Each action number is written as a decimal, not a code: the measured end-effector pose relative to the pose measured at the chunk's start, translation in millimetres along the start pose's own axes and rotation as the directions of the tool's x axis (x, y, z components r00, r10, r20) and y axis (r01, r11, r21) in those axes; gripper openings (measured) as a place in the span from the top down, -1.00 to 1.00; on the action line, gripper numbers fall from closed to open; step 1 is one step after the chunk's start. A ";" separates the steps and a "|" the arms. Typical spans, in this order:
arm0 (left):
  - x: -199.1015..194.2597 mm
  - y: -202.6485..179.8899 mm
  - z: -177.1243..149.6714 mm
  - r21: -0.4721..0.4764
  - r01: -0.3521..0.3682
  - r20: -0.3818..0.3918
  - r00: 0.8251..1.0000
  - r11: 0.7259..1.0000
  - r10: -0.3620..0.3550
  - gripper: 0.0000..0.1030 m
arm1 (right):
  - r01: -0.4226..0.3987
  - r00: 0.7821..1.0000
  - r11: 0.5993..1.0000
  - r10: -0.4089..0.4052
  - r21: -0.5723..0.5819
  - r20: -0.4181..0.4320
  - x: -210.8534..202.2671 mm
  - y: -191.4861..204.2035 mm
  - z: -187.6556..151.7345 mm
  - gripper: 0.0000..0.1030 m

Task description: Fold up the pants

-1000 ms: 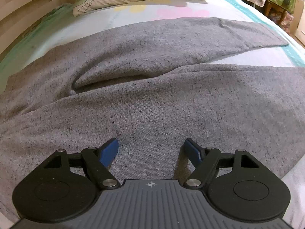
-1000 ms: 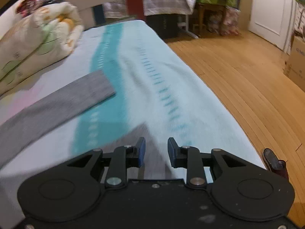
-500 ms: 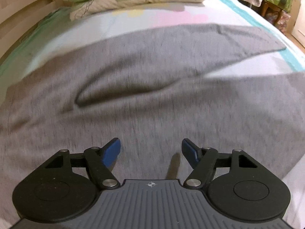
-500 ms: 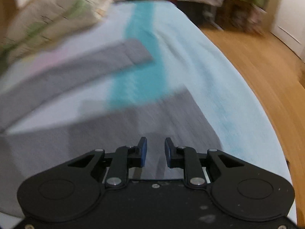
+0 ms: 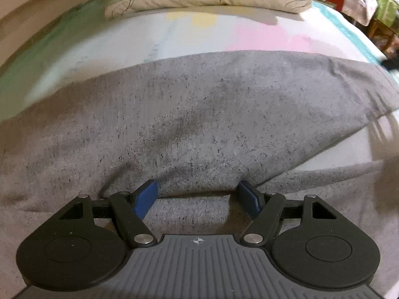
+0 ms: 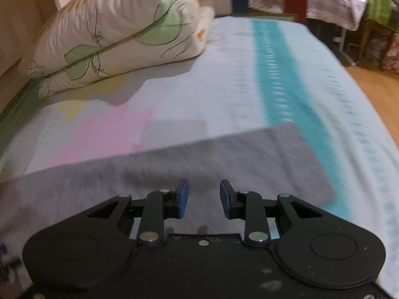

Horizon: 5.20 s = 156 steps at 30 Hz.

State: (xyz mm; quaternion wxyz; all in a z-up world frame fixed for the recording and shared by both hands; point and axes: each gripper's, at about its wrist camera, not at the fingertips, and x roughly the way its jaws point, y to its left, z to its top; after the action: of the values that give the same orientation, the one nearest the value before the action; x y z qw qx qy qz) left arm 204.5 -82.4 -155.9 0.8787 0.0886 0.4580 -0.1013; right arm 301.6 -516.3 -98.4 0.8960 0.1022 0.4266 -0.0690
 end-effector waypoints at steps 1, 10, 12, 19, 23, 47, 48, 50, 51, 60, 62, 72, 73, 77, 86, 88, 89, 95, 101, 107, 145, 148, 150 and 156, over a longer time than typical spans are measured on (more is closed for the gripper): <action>-0.3 -3.6 -2.7 0.023 -0.011 0.013 1.000 1.000 0.010 -0.38 | 0.003 1.000 1.000 -0.003 -0.012 -0.007 13.7 10.1 10.7 0.39; 0.8 -6.0 -7.4 0.032 -0.008 0.035 0.999 0.999 0.006 -0.39 | 0.036 0.988 0.995 -0.050 -0.096 -0.147 110.3 97.2 61.9 0.31; -0.3 -3.7 -8.1 0.032 -0.005 0.040 0.999 0.999 0.003 -0.39 | 0.060 0.983 0.992 -0.079 -0.113 -0.163 121.7 104.8 63.7 0.28; -17.0 9.1 -4.8 0.001 0.024 0.070 0.997 1.000 -0.024 -0.32 | 0.030 0.967 0.986 -0.070 -0.164 -0.246 104.8 93.1 44.7 0.27; -33.3 11.7 17.3 0.003 0.024 0.150 0.988 1.000 -0.024 -0.32 | 0.008 0.958 0.986 -0.055 -0.164 -0.282 81.2 79.4 24.6 0.27; 106.5 -28.7 149.9 -0.007 0.129 0.009 0.992 0.992 -0.129 -0.33 | -0.027 0.998 0.980 0.015 -0.199 -0.064 39.9 72.1 -48.4 0.26; 105.4 -33.2 144.5 0.043 0.119 0.019 0.993 0.992 -0.120 -0.34 | -0.034 0.998 0.974 0.019 -0.223 -0.067 41.8 71.2 -44.5 0.26; 102.7 -34.6 134.0 0.059 0.111 0.050 0.992 0.992 -0.114 -0.37 | -0.056 0.997 0.956 0.037 -0.288 -0.073 40.6 72.0 -41.4 0.26; 102.0 -33.4 130.9 0.048 0.115 0.060 0.991 0.992 -0.118 -0.37 | -0.063 0.997 0.944 0.044 -0.324 -0.067 38.5 72.8 -39.2 0.26; 102.3 -35.0 134.6 0.033 0.119 0.053 0.991 0.992 -0.121 -0.40 | -0.189 0.978 0.705 0.195 -0.684 -0.070 49.4 114.4 -19.0 0.18; 101.9 -35.3 132.8 0.039 0.118 0.057 0.991 0.992 -0.120 -0.40 | -0.240 0.968 0.684 0.222 -0.689 -0.116 60.9 119.5 -8.9 0.17; 78.4 -19.8 129.0 -0.006 0.179 0.073 0.981 0.984 -0.178 -0.28 | -0.369 0.929 0.671 0.237 -0.643 -0.286 70.4 122.0 8.7 0.91; 72.4 -15.5 128.4 -0.021 0.190 0.075 0.979 0.982 -0.188 -0.28 | -0.346 0.938 0.651 0.229 -0.675 -0.261 61.9 124.4 3.5 0.92; 43.1 2.8 127.2 -0.096 0.258 0.091 0.964 0.961 -0.250 -0.28 | -0.252 0.962 0.636 0.245 -0.729 -0.118 9.9 120.6 -20.9 0.93; 16.5 25.3 118.5 -0.287 0.360 0.034 0.930 0.888 -0.366 -0.28 | -0.191 0.969 0.631 0.244 -0.752 -0.042 -66.0 108.7 -98.7 0.93; 21.4 26.2 115.4 -0.323 0.346 -0.004 0.930 0.881 -0.367 -0.28 | -0.179 0.973 0.631 0.225 -0.755 -0.043 -64.5 111.7 -112.6 0.93; 23.8 26.7 114.6 -0.336 0.344 -0.018 0.929 0.877 -0.371 -0.28 | -0.169 0.976 0.634 0.216 -0.755 -0.037 -64.4 113.5 -119.0 0.93; 33.3 29.8 110.7 -0.407 0.314 -0.072 0.925 0.858 -0.372 -0.28 | -0.147 0.981 0.688 0.192 -0.711 -0.017 -54.4 119.4 -122.0 0.93; 43.9 26.5 118.7 -0.431 0.299 -0.062 0.932 0.851 -0.358 -0.28 | -0.139 0.982 0.700 0.191 -0.700 -0.004 -55.7 120.2 -122.9 0.93; 60.3 18.5 121.8 -0.425 0.272 -0.085 0.937 0.863 -0.337 -0.28 | -0.143 0.980 0.702 0.200 -0.698 0.000 -56.5 113.3 -131.8 0.93; -37.5 -22.5 -37.4 -0.089 0.245 -0.011 0.969 0.965 -0.247 0.86 | 0.163 0.987 0.974 -0.158 -0.155 0.043 -37.5 54.2 -89.9 0.36; -36.3 -24.0 -37.6 -0.084 0.245 -0.013 0.969 0.966 -0.247 0.86 | 0.236 0.972 0.962 -0.234 -0.140 0.029 -3.8 53.2 -72.4 0.35; -35.4 -24.1 -36.3 -0.085 0.248 -0.011 0.968 0.965 -0.250 0.86 | 0.271 0.962 0.952 -0.271 -0.141 0.014 10.5 53.5 -68.1 0.35; -39.2 -24.0 -36.9 -0.074 0.248 0.013 0.969 0.966 -0.248 0.86 | 0.302 0.951 0.931 -0.308 -0.205 0.000 20.2 55.6 -67.7 0.63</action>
State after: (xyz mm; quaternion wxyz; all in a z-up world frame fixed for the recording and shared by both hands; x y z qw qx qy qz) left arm 147.3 -92.6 -146.1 0.8627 -0.0027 0.4674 -0.1932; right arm 275.2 -446.7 -148.8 0.8732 -0.0559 0.4563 -0.1619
